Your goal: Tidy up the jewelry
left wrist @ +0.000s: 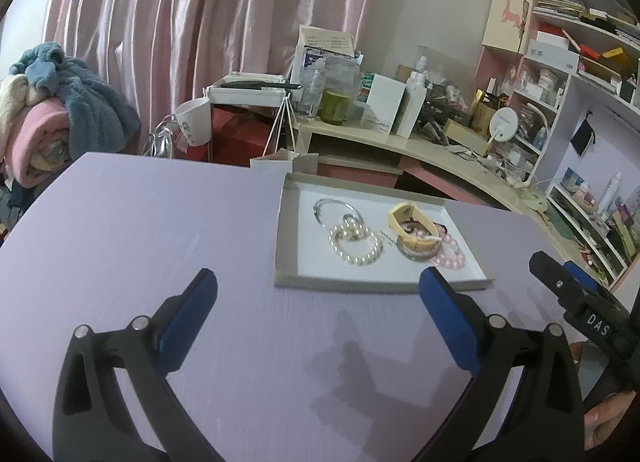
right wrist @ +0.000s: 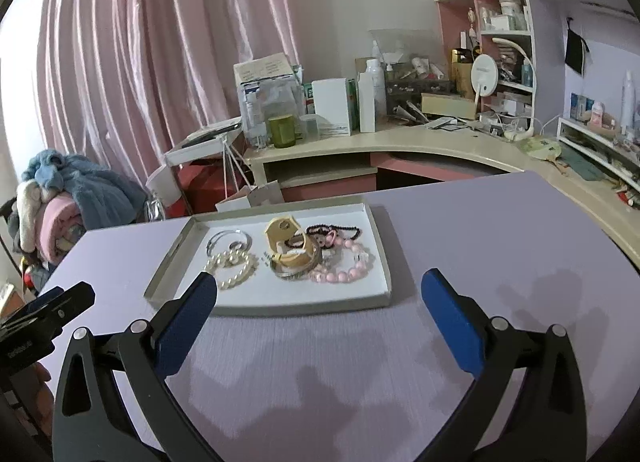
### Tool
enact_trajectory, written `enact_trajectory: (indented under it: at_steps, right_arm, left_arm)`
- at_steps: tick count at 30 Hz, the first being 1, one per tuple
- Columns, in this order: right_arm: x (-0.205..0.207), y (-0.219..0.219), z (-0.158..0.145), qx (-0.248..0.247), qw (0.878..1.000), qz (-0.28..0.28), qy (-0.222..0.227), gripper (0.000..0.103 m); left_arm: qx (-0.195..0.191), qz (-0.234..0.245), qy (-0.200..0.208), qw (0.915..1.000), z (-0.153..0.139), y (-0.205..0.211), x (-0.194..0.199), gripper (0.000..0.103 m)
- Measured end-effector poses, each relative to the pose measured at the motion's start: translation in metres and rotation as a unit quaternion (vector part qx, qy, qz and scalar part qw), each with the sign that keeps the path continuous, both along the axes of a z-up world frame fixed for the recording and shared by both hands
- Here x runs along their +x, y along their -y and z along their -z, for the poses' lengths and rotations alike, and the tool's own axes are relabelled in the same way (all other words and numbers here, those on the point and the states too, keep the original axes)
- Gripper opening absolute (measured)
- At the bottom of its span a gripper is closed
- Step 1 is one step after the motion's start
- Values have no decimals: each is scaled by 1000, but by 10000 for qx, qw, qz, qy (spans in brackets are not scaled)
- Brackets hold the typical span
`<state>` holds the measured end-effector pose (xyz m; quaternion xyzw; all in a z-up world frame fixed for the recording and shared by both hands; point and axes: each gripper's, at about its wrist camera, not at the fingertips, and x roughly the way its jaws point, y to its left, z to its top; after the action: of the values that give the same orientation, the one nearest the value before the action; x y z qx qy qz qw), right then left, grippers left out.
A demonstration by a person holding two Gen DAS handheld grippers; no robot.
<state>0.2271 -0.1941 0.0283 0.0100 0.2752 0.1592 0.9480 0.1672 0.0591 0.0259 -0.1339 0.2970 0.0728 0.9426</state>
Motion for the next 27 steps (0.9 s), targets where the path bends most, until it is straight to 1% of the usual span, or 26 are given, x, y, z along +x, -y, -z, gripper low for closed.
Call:
enact_trajectory:
  at_steps: [9, 11, 15, 21, 27]
  right_arm:
    - [-23, 7, 5, -2, 9999, -68, -79, 102]
    - [-27, 9, 5, -12, 10000, -49, -67, 102]
    - [-34, 12, 2, 34, 10000, -22, 17, 102]
    - [-41, 16, -8, 229, 9993, 22, 305, 102]
    - [-45, 15, -6, 414, 9981, 28, 453, 102]
  left_arm:
    - [-195, -94, 48, 9998, 4, 9, -28, 101]
    - [-167, -97, 40, 9998, 4, 11, -31, 101]
    - [7, -67, 75, 9999, -1, 16, -36, 101]
    - [85, 30, 357, 9993, -15, 20, -43, 101]
    - [128, 193, 558, 9982, -20, 25, -44, 101]
